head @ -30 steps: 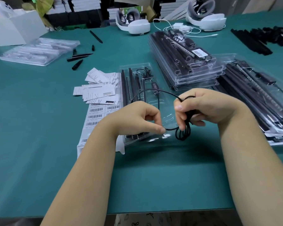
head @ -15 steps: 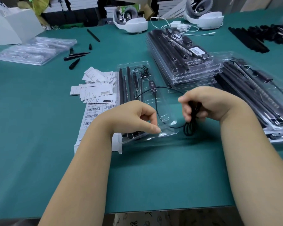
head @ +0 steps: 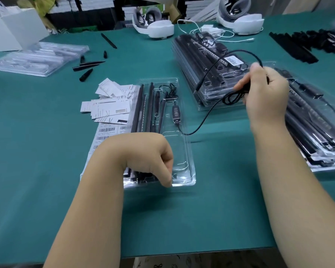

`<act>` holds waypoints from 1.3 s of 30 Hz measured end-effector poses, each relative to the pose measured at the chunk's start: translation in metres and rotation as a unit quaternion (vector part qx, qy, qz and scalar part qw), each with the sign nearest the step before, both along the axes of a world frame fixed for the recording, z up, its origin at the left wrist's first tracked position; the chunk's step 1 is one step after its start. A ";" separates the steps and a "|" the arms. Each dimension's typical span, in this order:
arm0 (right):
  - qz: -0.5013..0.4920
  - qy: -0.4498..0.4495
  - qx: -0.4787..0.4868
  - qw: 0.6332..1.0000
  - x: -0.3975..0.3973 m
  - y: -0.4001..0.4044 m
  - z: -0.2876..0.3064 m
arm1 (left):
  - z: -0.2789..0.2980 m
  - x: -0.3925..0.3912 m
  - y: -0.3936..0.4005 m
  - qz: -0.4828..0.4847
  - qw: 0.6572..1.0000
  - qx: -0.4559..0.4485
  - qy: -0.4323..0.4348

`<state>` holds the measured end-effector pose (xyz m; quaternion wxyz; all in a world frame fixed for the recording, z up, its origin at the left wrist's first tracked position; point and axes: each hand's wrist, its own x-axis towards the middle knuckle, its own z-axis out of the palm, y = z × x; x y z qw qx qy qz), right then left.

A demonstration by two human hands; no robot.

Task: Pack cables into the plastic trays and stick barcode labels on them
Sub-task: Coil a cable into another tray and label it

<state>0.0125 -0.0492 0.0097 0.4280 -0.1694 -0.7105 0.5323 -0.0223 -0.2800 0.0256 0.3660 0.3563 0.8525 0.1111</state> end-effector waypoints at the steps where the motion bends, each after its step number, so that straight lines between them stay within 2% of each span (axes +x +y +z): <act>1: -0.022 0.008 0.023 0.999 0.001 0.000 0.000 | 0.001 0.001 -0.001 -0.003 1.000 -0.010 0.003; 3: -0.074 0.030 0.064 0.995 0.002 0.000 0.000 | 0.002 0.004 -0.001 -0.007 1.000 -0.028 0.012; 6: -0.132 0.073 0.046 0.988 0.004 0.003 0.004 | 0.007 0.008 0.000 0.014 0.998 -0.050 0.026; 13: -0.143 0.152 0.030 0.978 0.006 -0.006 0.008 | 0.004 0.006 0.003 0.060 0.997 -0.022 0.043; 15: -0.124 0.163 -0.017 0.979 0.005 -0.007 0.010 | 0.001 0.005 0.004 0.076 0.995 0.026 0.052; 17: -0.086 0.158 -0.077 0.981 0.004 -0.007 0.011 | -0.001 0.003 0.010 0.111 0.984 0.118 0.075; 20: -0.019 0.157 -0.154 0.975 0.003 -0.007 0.012 | -0.002 0.000 0.029 0.186 0.943 0.238 0.138; 22: 0.029 0.157 -0.180 0.971 0.002 -0.010 0.013 | 0.002 0.000 0.044 0.192 0.920 0.294 0.174; 24: 0.078 0.160 -0.190 0.965 0.001 -0.015 0.014 | 0.010 0.000 0.056 0.188 0.897 0.373 0.143; 26: 0.127 0.158 -0.189 0.961 0.001 -0.019 0.015 | 0.016 -0.003 0.066 0.204 0.878 0.430 0.048; 28: 0.169 0.148 -0.180 0.958 0.002 -0.023 0.015 | 0.014 -0.007 0.069 0.239 0.872 0.427 -0.024; 31: 0.200 0.127 -0.163 0.958 0.002 -0.029 0.013 | -0.004 -0.015 0.069 0.238 0.860 0.445 -0.077; 34: 0.201 0.102 -0.150 0.963 0.004 -0.030 0.013 | -0.014 -0.021 0.066 0.245 0.830 0.480 -0.144; 36: 0.177 0.089 -0.132 0.971 0.004 -0.030 0.011 | -0.016 -0.025 0.067 0.286 0.802 0.504 -0.147; 39: 0.052 0.103 -0.051 0.992 0.005 -0.029 0.006 | -0.022 -0.032 0.071 0.373 0.777 0.501 -0.074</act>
